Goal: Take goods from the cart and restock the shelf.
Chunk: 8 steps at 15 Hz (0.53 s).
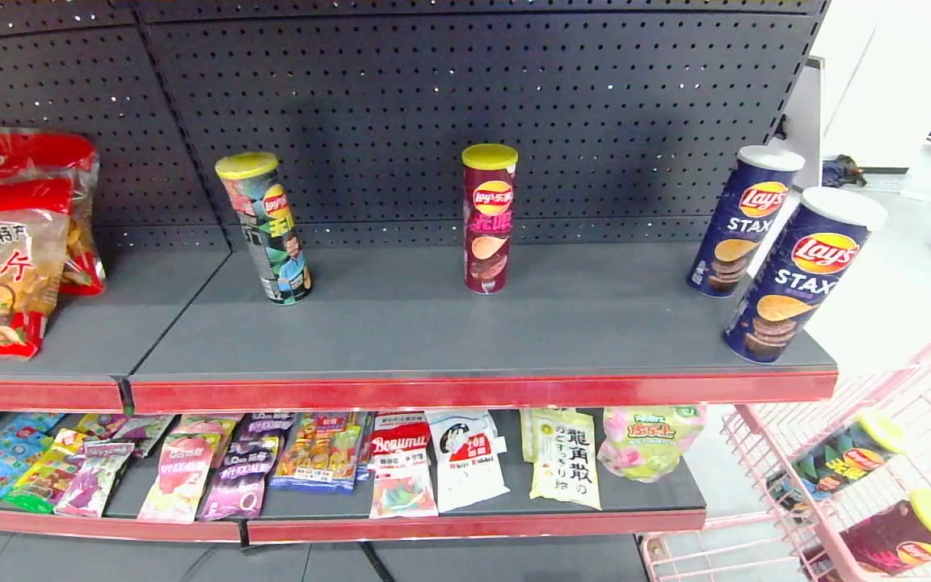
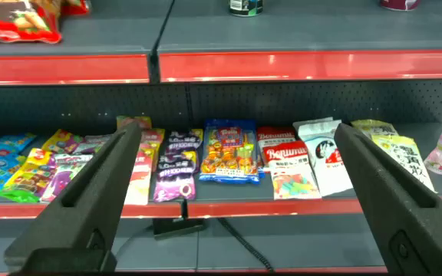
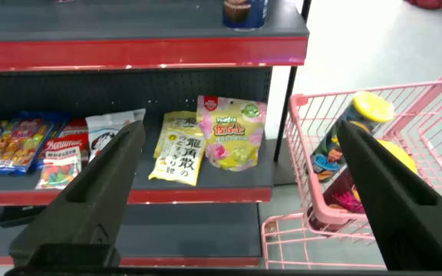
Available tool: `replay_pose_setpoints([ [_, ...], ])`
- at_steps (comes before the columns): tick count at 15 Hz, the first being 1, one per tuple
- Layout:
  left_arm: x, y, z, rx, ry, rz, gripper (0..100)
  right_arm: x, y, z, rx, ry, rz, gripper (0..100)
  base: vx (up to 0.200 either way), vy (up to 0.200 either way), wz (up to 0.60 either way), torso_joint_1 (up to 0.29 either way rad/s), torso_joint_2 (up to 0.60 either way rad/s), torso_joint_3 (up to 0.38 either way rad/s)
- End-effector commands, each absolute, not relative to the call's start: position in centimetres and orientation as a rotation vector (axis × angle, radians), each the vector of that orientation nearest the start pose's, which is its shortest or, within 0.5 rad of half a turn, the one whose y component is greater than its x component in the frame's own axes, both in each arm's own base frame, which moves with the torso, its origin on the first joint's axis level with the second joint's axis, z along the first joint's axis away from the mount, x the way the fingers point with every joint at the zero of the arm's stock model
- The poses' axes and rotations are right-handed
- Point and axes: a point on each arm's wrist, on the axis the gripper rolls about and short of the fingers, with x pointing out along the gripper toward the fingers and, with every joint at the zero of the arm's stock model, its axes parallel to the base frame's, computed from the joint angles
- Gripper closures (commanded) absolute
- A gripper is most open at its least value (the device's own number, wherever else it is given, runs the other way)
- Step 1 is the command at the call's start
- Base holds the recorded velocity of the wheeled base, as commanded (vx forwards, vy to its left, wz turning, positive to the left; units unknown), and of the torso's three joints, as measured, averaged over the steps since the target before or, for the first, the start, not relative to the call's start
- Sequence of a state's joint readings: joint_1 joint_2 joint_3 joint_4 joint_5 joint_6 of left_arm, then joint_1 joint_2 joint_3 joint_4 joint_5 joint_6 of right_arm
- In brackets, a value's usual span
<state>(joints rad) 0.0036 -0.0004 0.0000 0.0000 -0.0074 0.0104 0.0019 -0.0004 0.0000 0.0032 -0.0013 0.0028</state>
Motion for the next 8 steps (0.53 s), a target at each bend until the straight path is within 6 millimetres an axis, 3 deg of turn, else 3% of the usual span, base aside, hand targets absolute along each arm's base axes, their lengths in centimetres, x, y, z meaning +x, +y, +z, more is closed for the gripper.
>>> replay_pose_setpoints([
  [1,-2.28,-0.03,7.55,0.011,0.000,-0.003,0,-2.28,-0.01,7.52,0.003,0.003,0.002,0,0.000,-0.200,0.00,0.007,0.00,-0.002],
  [6,-2.28,-0.03,7.55,0.011,0.000,-0.003,0,-2.29,-0.01,7.56,0.003,0.002,0.002,0,0.000,-0.200,0.00,0.009,0.00,0.000],
  [8,-2.28,-0.03,7.55,0.011,0.000,-0.003,0,-2.29,-0.01,7.56,0.003,0.002,0.002,0,0.000,0.000,0.00,0.000,0.00,0.000],
])
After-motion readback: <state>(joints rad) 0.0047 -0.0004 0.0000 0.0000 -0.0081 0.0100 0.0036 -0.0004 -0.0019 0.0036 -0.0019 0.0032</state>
